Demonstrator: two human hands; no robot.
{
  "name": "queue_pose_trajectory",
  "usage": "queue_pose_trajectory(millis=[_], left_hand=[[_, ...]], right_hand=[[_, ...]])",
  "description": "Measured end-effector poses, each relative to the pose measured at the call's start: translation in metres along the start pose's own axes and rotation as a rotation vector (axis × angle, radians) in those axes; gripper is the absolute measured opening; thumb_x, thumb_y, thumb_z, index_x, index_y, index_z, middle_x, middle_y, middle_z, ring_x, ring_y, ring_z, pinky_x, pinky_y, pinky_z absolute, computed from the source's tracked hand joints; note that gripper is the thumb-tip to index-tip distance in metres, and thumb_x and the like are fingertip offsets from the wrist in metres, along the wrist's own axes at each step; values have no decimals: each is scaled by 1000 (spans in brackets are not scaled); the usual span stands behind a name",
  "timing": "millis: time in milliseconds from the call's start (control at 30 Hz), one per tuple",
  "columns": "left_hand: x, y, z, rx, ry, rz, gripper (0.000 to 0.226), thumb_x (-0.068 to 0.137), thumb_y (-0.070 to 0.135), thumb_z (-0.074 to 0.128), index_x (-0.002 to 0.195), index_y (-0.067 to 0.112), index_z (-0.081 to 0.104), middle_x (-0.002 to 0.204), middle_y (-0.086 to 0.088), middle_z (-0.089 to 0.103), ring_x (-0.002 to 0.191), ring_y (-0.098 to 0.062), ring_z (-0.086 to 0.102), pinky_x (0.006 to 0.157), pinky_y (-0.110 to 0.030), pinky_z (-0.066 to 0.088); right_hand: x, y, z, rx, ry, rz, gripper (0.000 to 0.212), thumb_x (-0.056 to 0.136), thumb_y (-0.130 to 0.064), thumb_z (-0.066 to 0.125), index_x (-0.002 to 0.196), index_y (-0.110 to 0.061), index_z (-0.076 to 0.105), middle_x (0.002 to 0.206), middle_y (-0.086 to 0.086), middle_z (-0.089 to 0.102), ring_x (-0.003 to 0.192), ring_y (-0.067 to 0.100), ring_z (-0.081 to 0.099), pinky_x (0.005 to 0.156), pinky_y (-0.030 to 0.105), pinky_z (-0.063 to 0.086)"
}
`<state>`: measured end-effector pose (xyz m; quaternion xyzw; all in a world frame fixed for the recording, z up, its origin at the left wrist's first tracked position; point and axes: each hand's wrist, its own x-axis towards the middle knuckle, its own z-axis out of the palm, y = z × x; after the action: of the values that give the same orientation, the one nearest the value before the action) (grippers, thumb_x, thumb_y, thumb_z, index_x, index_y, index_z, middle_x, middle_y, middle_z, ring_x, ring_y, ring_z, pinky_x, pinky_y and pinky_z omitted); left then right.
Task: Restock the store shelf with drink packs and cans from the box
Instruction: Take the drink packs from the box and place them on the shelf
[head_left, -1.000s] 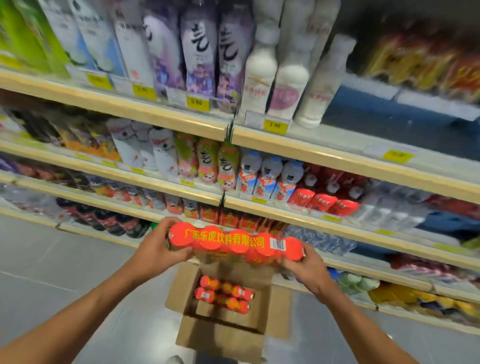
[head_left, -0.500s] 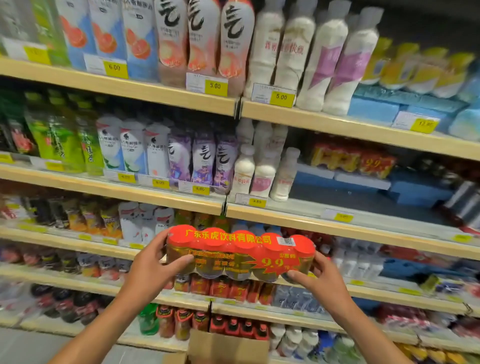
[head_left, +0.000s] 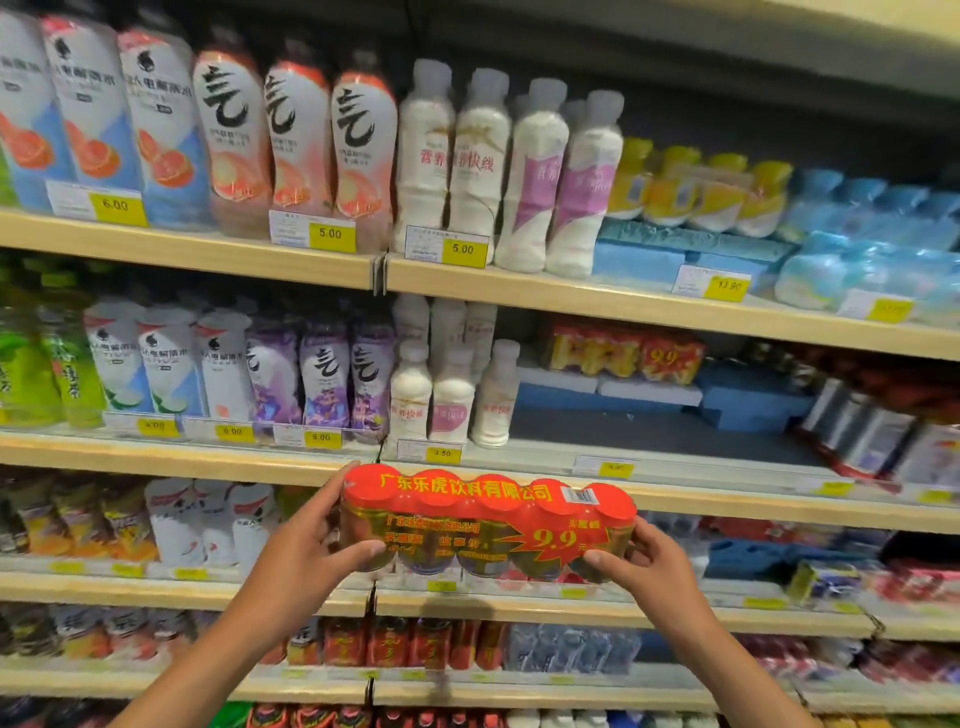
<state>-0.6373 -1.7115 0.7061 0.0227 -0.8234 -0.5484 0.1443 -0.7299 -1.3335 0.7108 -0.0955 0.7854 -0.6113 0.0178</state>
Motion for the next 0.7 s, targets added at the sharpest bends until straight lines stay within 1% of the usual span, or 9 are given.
queue_pose_trajectory(millis=[67,133,233,300,367,467,533,633,700], left_hand=[[15,12,22,-45,-16,-9,91,69,51,79,138,72,24,124,34,60,114,5,59,102,-37,49],[33,25,47,-61,-9,8,88,71,41,81,135,72,30,122,28,64,115,3,60,102,-38,50],[64,47,85,-50,-11,40,86,77,27,83,134,71,35,128,28,61,124,-1,56,108,-41,45],[87,59,111,-38,-17,67,86,77,32,83,138,66,34,131,34,55,130,-2,50,110,-41,42],[108,70,131,-11,6,89,86,75,37,84,138,67,33,133,39,48,134,-6,43,111,-42,41],[139,85,162,62,46,121,85,75,42,83,140,63,34,134,29,54,132,-7,48,109,-43,44],[155,93,181,141,85,125,86,73,49,81,142,60,32,132,25,59,125,-5,54,101,-37,50],[176,99,208,155,140,67,95,70,55,81,150,46,31,144,16,52,131,-6,48,96,-29,45],[189,100,225,159,162,48,94,70,51,83,150,34,36,146,10,51,131,-7,46,94,-26,40]], right_hand=[[15,1,-25,-13,10,-7,46,69,-24,87,112,-27,70,102,-8,78,96,6,72,83,26,56],[30,3,-53,-12,18,-10,44,72,-19,87,113,-23,70,103,-5,78,97,10,73,86,30,56],[55,3,-96,-46,37,-45,41,74,-18,87,111,-25,71,102,-7,78,94,7,73,74,19,57],[74,5,-125,-46,45,-80,44,74,-13,86,113,-26,70,104,-6,77,92,7,73,67,17,57],[95,6,-150,-60,58,-122,53,74,-6,85,121,-23,66,108,-5,77,96,8,73,73,18,57],[123,8,-185,-99,93,-169,58,73,-1,85,123,-21,64,109,-4,77,99,7,72,77,16,56],[140,10,-205,-146,112,-187,57,72,-3,87,122,-22,65,107,-5,77,98,8,72,81,21,57],[165,13,-229,-202,115,-189,57,71,-9,89,122,-20,66,107,-4,77,100,13,72,89,33,56],[180,16,-242,-236,115,-184,57,71,-13,89,122,-22,65,109,-7,76,99,10,71,88,32,55]])
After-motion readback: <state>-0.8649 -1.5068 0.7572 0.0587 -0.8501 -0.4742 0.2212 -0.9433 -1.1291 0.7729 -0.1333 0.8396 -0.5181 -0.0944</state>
